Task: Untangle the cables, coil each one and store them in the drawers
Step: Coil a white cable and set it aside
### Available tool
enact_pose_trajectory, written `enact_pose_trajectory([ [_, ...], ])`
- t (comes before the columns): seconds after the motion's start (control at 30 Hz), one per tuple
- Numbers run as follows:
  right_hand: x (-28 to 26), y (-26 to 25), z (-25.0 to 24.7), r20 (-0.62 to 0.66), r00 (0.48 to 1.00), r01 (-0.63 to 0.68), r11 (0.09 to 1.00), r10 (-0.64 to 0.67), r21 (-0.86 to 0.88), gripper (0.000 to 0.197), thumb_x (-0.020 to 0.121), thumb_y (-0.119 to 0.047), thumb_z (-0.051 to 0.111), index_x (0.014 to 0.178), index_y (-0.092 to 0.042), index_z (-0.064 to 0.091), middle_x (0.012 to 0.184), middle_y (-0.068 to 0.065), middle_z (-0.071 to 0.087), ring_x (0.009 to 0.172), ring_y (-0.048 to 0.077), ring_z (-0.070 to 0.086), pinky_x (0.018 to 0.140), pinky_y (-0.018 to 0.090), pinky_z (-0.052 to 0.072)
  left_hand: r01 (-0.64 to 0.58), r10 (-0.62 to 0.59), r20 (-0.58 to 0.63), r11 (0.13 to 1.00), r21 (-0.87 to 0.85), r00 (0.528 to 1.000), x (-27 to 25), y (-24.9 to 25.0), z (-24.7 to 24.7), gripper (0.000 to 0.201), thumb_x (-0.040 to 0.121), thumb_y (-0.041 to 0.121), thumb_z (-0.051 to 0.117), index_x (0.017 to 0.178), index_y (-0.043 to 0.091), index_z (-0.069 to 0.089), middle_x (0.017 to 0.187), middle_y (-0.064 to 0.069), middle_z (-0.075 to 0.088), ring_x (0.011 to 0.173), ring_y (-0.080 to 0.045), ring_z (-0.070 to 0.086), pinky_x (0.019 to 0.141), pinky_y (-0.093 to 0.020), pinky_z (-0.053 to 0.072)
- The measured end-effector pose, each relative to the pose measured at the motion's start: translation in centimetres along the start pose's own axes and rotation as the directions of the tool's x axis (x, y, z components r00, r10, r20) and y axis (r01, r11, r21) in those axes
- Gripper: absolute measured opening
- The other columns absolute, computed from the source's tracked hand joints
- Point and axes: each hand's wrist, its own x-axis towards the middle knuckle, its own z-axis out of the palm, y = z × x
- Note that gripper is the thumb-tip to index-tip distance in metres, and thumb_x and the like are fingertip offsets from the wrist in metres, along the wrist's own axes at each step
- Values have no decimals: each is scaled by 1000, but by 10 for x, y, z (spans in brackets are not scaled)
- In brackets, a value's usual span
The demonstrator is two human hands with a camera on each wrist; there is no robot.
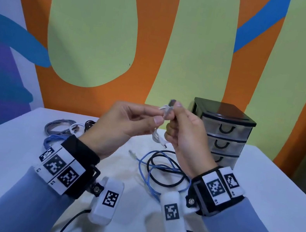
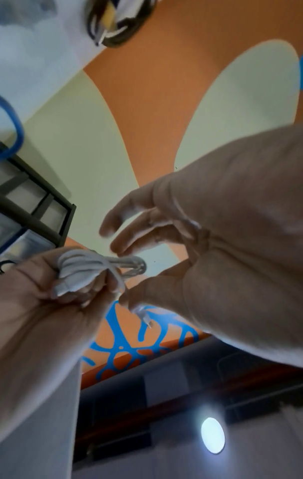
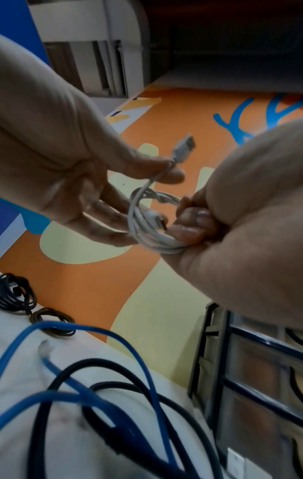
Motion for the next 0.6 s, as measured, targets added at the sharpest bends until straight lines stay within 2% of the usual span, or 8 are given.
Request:
enact_pose_trajectory([
  [0.07,-1,1,3,4,1000,-9,1000,9,2,37,111,-19,44,75,-16,52,67,2,23,56,13,16,51,23,16,-53,54,-14,996,76,998,0,0,3,24,89,6,77,113,8,80,101,-8,82,87,-18,74,82,-30,61],
  [0.13,-2,1,5,15,1000,-19,998,18,58,37,112,-24,45,76,-16,50,65,0,22,54,12,15,52,26,14,-86,94,-61,988,125,994,1,0,4,34,88,-2,80,119,12,73,88,-10,79,77,-22,74,77,-33,63],
  [0.23,-4,1,6,30,999,-19,997,16,77,40,111,-28,48,74,-15,47,58,-6,22,51,11,16,50,26,14,-20,47,-159,987,162,986,4,2,2,49,88,-4,81,123,16,54,79,-15,75,71,-31,75,71,-36,61],
  [0.33,-6,4,7,62,998,6,1000,-8,30,41,111,-29,49,74,-14,45,59,-5,21,55,14,15,52,27,15,79,-9,-244,958,277,970,6,-3,0,37,86,-2,77,116,16,65,76,-14,77,69,-27,74,69,-37,62],
  [0.47,-9,5,11,98,993,68,997,-65,-27,42,111,-30,49,73,-13,45,63,-1,20,55,15,17,49,22,22,132,3,-296,891,434,955,6,-8,0,14,84,6,71,92,14,78,69,-7,77,61,-19,70,70,-36,63],
  [0.53,-9,5,12,97,993,72,997,-71,1,42,111,-29,48,73,-14,45,63,-2,19,55,15,16,48,21,22,141,-22,-307,917,372,951,6,-8,0,12,86,5,72,92,12,79,74,-9,78,63,-17,68,71,-34,59],
  [0.6,-6,5,11,65,996,50,997,-54,64,41,112,-28,48,73,-15,45,62,-3,19,53,13,16,47,20,22,175,-129,-246,969,175,961,6,-4,-2,19,85,5,79,104,9,79,87,-15,80,73,-16,66,80,-33,53],
])
